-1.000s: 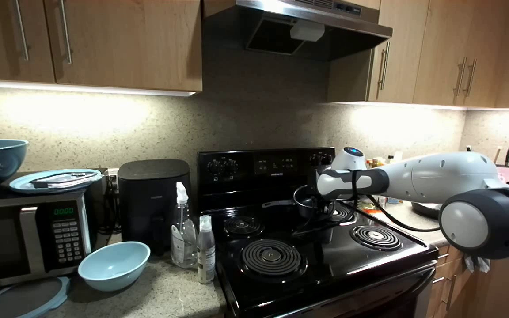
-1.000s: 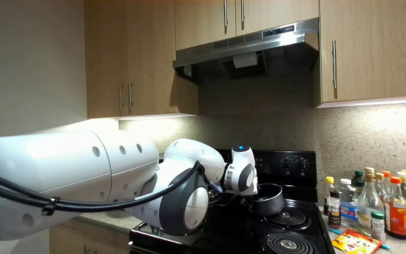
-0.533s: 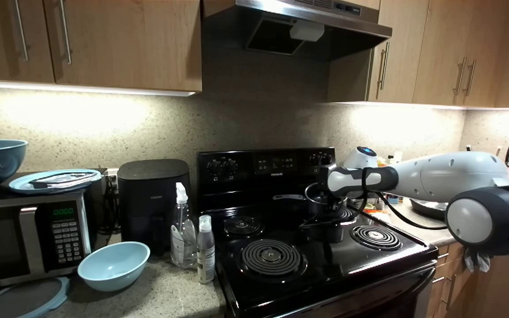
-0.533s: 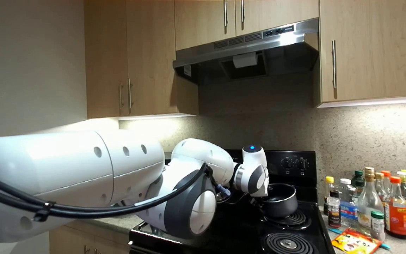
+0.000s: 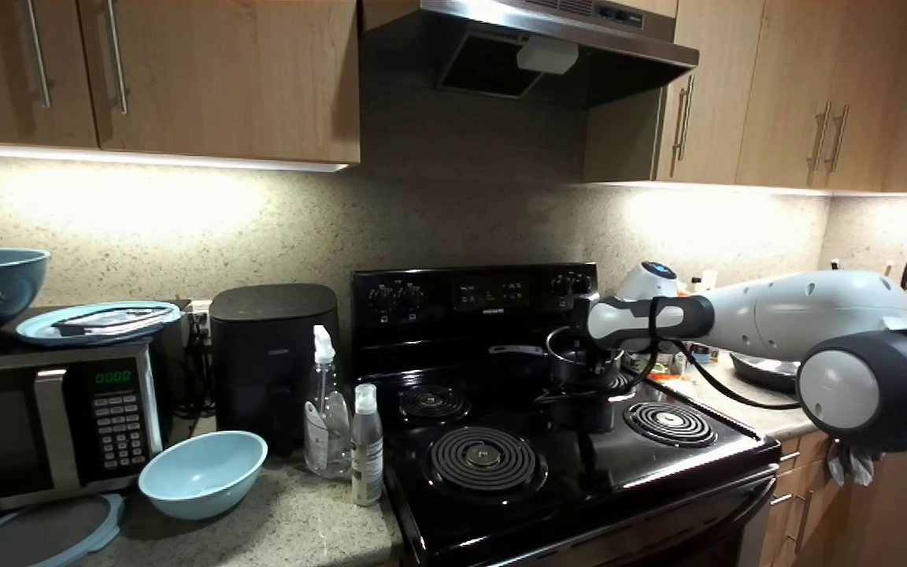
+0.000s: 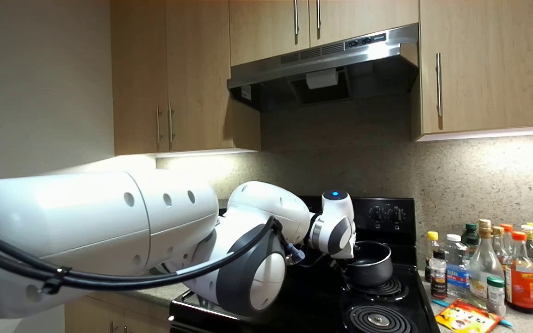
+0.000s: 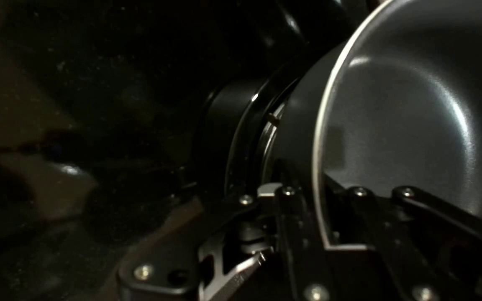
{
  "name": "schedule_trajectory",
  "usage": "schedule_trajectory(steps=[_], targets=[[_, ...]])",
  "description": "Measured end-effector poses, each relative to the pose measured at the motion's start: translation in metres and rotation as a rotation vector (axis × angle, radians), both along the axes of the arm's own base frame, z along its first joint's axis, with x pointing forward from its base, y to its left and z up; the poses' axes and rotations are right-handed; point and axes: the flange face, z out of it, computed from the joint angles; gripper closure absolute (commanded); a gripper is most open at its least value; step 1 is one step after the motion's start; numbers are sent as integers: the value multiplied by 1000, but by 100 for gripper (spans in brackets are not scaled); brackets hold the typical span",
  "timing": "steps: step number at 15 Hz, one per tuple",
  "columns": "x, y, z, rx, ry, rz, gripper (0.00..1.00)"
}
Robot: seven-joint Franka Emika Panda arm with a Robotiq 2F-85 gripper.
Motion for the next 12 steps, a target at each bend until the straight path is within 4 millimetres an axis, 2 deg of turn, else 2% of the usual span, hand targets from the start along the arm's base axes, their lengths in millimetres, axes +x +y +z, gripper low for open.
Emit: schedule_trajectory(steps=[11,12], targets=[[0,0,0,1,0,0,91],[0,0,0,1,0,0,66]])
